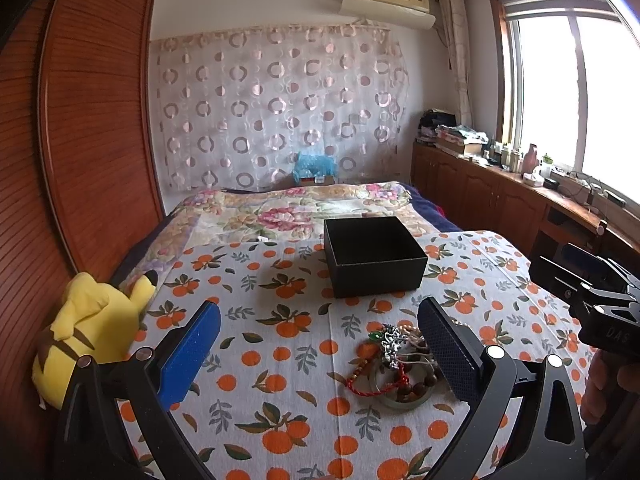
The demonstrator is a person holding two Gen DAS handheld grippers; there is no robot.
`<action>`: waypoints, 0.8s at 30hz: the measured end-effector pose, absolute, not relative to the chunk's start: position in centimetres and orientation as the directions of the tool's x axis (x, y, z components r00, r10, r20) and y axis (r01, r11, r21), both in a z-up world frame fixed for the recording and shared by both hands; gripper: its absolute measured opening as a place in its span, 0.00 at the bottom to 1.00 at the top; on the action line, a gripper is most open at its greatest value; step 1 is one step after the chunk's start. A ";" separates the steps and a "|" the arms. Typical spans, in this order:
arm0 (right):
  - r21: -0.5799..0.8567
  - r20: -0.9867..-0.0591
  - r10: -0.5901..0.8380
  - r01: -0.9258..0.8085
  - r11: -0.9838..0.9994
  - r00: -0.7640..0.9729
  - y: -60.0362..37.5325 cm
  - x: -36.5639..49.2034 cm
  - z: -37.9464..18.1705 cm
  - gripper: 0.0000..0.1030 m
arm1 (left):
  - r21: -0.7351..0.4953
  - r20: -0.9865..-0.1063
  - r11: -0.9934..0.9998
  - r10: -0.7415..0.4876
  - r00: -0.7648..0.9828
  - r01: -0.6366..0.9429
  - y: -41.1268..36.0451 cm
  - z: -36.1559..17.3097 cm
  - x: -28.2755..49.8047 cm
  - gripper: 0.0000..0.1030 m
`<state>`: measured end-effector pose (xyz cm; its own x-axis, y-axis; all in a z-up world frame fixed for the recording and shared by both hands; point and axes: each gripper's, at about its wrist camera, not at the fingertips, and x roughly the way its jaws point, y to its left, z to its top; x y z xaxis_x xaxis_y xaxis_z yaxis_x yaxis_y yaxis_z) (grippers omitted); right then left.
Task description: Organize jewelry
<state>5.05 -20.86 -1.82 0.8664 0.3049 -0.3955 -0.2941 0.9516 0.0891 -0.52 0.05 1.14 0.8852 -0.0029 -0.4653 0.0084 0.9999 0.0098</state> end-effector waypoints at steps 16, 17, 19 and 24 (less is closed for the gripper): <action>0.091 -0.394 0.306 -0.294 0.951 0.867 -20.9 5.1 -1.8 0.98 | 0.010 -0.467 1.000 -0.002 0.884 0.007 0.0 1.2 -0.5 0.93; 0.092 -0.394 0.306 -0.294 0.951 0.867 -20.9 5.1 -1.8 0.98 | 0.010 -0.467 1.000 -0.002 0.884 0.008 0.0 1.2 -0.5 0.93; 0.091 -0.395 0.305 -0.294 0.951 0.866 -20.9 5.1 -1.8 0.98 | 0.011 -0.466 1.000 -0.001 0.885 0.007 0.0 1.2 -0.5 0.93; 0.092 -0.394 0.306 -0.294 0.951 0.867 -20.9 5.0 -1.8 0.98 | 0.012 -0.467 1.000 -0.001 0.884 0.008 0.0 1.1 -0.5 0.93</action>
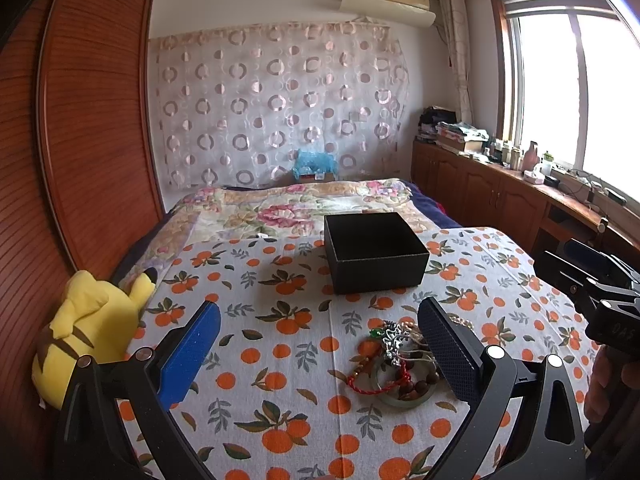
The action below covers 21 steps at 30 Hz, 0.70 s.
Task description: Organize jewelry
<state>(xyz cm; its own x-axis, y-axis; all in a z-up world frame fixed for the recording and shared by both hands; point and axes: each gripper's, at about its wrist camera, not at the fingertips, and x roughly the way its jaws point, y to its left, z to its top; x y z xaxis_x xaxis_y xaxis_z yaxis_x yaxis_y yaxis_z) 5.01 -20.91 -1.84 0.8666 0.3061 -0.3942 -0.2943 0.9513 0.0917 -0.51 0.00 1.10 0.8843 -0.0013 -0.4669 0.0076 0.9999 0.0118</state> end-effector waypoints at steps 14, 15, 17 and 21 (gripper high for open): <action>0.093 -0.393 0.307 -0.295 0.951 0.867 -21.0 4.9 -2.0 0.98 | 0.012 -0.467 1.000 -0.001 0.884 0.008 0.0 1.0 -0.5 0.93; 0.092 -0.393 0.307 -0.295 0.951 0.867 -21.0 4.9 -2.1 0.98 | 0.012 -0.467 1.000 -0.001 0.884 0.008 0.0 1.0 -0.5 0.93; 0.093 -0.392 0.308 -0.295 0.951 0.867 -21.0 4.9 -2.1 0.98 | 0.012 -0.468 1.000 -0.001 0.884 0.007 -0.1 1.1 -0.5 0.93; 0.093 -0.393 0.308 -0.296 0.951 0.866 -21.1 4.9 -2.3 0.98 | 0.012 -0.470 1.000 0.000 0.883 0.006 -0.1 1.1 -0.5 0.93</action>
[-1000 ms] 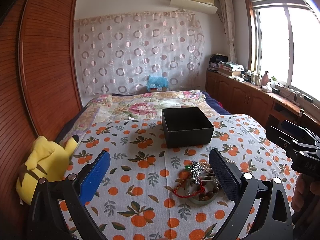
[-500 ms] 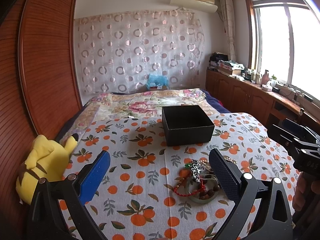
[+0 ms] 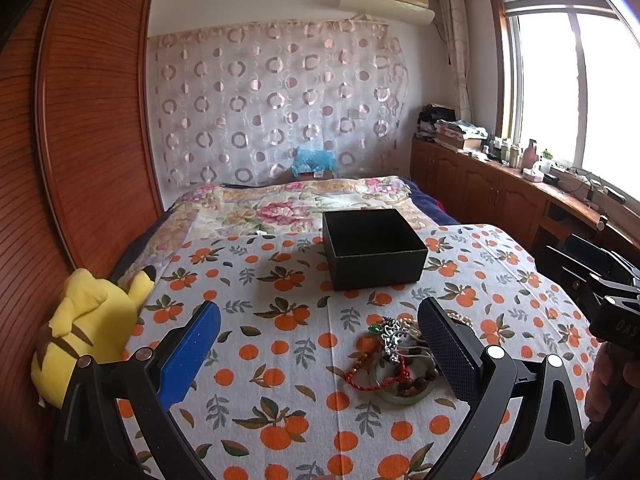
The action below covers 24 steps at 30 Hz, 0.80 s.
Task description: Organize jewelry
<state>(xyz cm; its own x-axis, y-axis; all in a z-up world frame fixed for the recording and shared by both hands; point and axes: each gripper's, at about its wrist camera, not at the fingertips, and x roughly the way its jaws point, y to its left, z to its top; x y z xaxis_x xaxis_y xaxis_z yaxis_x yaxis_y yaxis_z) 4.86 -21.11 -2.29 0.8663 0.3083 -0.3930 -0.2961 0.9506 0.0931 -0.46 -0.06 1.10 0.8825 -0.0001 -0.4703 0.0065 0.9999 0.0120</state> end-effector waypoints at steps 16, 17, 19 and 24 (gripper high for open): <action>0.106 -0.422 0.322 -0.307 0.946 0.847 -21.3 5.6 -3.3 0.98 | 0.005 -0.518 1.000 -0.010 0.856 0.015 0.4 -1.1 0.8 0.93; 0.110 -0.425 0.325 -0.308 0.945 0.845 -21.5 5.8 -3.4 0.98 | 0.003 -0.522 1.000 -0.013 0.853 0.017 0.5 -1.2 0.9 0.93; 0.109 -0.429 0.326 -0.310 0.945 0.842 -21.8 6.1 -3.5 0.98 | 0.002 -0.530 1.000 -0.018 0.848 0.022 0.5 -1.5 1.1 0.93; 0.094 -0.442 0.331 -0.324 0.941 0.834 -22.3 6.4 -4.1 0.98 | -0.006 -0.557 0.999 -0.041 0.829 0.045 0.6 -2.2 1.8 0.93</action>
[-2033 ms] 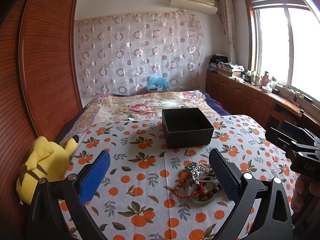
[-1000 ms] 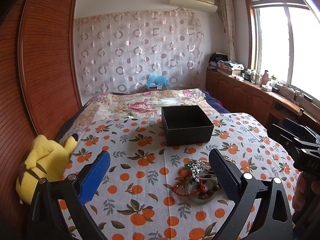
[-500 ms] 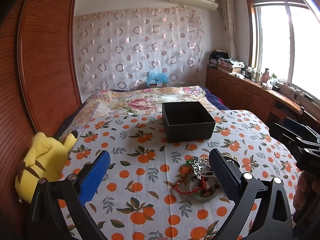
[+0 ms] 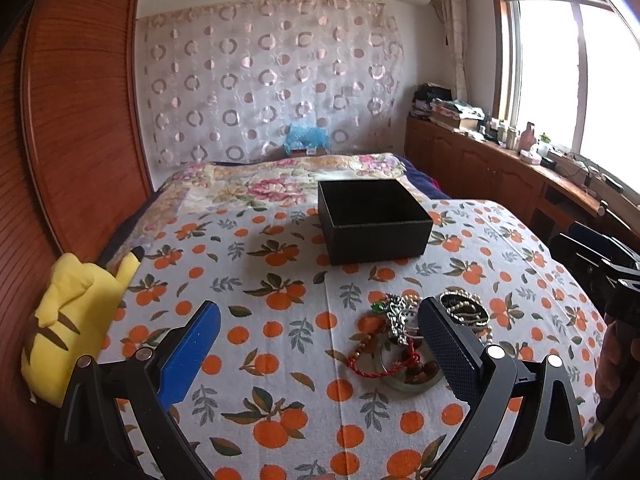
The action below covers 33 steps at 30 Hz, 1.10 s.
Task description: Organize jewelry
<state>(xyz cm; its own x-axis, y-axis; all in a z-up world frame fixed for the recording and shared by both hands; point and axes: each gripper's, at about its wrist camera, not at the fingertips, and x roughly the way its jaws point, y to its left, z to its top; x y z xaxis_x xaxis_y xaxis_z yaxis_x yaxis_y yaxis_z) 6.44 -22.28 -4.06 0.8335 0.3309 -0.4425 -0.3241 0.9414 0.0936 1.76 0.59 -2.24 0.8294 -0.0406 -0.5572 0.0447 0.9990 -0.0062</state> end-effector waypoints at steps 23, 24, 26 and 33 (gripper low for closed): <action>0.176 -0.711 0.443 -0.472 0.864 0.546 -20.4 12.9 -11.1 0.19 | -0.013 -0.671 0.994 -0.091 0.736 0.111 -0.5 -6.7 3.9 0.93; 0.182 -0.717 0.443 -0.469 0.864 0.538 -20.5 13.1 -11.1 0.19 | -0.014 -0.672 0.994 -0.092 0.735 0.112 -0.5 -6.9 3.9 0.93; 0.201 -0.728 0.453 -0.472 0.859 0.515 -20.4 13.5 -11.5 0.19 | -0.014 -0.675 0.993 -0.093 0.732 0.114 -0.5 -7.1 4.0 0.93; 0.180 -0.759 0.437 -0.490 0.853 0.483 -19.4 13.8 -11.8 0.09 | -0.018 -0.680 0.993 -0.100 0.726 0.120 -0.7 -7.4 4.1 0.93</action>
<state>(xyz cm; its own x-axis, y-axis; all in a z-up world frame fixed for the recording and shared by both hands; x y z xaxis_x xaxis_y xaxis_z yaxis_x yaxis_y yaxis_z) 13.76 -19.44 -11.79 0.4828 0.4369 -0.7589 -0.4897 0.8532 0.1797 4.06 -0.68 -7.39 0.7263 -0.0999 -0.6801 0.1197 0.9926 -0.0180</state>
